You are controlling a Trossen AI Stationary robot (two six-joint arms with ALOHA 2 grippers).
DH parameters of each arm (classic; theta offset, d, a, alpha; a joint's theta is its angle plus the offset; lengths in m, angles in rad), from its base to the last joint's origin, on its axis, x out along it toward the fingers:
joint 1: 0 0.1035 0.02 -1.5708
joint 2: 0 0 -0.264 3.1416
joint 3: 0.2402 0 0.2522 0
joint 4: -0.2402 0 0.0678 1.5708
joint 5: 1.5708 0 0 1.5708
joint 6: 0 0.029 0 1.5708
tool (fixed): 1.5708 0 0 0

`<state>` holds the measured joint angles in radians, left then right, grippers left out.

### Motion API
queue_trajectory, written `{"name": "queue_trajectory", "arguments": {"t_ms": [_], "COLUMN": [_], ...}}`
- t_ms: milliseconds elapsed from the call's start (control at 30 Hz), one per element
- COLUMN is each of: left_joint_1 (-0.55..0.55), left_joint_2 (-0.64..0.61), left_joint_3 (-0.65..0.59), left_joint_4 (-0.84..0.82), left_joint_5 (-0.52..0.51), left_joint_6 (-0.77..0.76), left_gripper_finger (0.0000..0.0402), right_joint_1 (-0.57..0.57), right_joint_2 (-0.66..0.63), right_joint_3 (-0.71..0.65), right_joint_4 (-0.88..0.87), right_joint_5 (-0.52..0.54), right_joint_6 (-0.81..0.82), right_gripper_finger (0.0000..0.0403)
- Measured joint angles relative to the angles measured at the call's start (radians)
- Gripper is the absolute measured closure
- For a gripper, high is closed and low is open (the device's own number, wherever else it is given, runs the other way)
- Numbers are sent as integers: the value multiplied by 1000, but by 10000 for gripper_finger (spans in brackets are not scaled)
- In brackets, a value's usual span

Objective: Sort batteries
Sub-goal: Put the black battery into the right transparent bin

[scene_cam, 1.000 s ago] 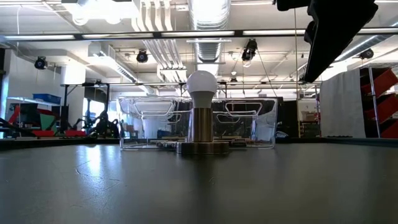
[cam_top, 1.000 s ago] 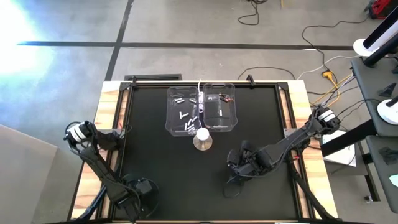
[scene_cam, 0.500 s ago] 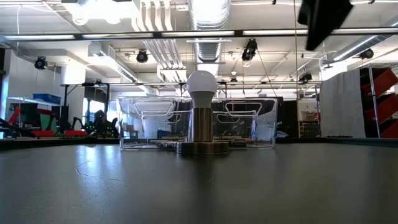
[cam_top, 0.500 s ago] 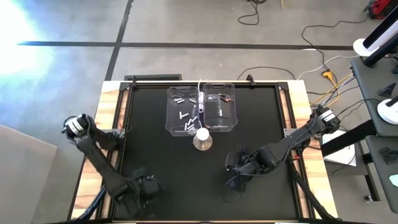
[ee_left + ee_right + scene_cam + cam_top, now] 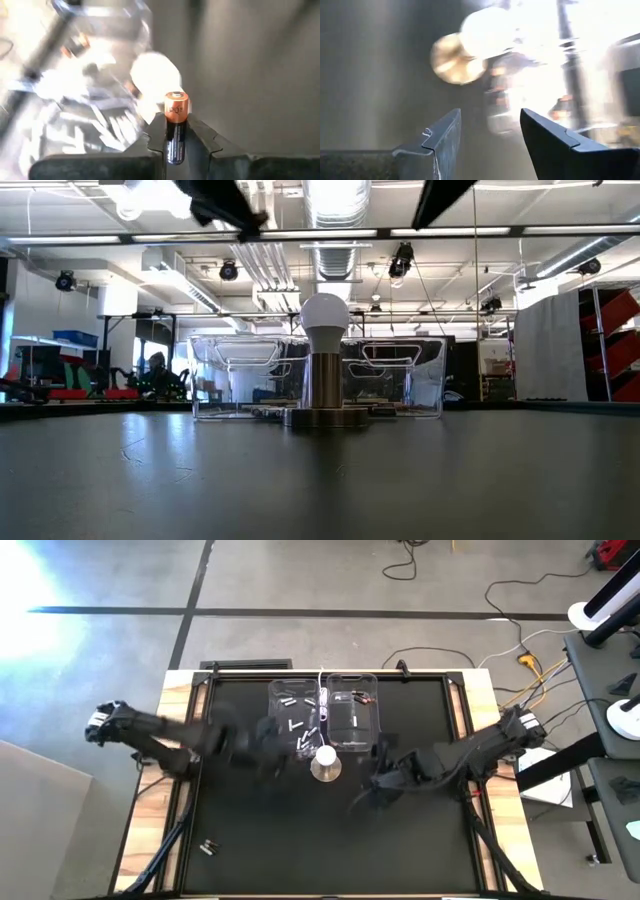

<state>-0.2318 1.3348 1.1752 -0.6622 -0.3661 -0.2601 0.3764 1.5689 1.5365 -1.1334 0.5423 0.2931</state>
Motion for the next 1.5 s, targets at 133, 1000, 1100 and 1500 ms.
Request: {"name": "queue_trajectory", "arguments": {"t_ms": [133, 1000, 1100, 1500], "left_joint_1": [241, 387, 375, 353], "left_joint_2": [51, 449, 451, 452], "left_joint_3": [99, 820, 825, 785], "left_joint_4": [80, 284, 353, 507], "left_joint_5": [210, 568, 569, 562], "left_joint_6": [204, 148, 127, 111], "left_gripper_finger": [379, 378, 378, 378], "right_joint_1": [-87, -207, -228, -275], "right_joint_2": [-26, -378, -382, -379], "right_joint_3": [100, 62, 69, 154], "right_joint_4": [-81, 247, 289, 369], "right_joint_5": [34, -69, -70, -229], "right_joint_6": [-125, -108, -116, -121], "right_gripper_finger": [204, 204, 204, 222]}}
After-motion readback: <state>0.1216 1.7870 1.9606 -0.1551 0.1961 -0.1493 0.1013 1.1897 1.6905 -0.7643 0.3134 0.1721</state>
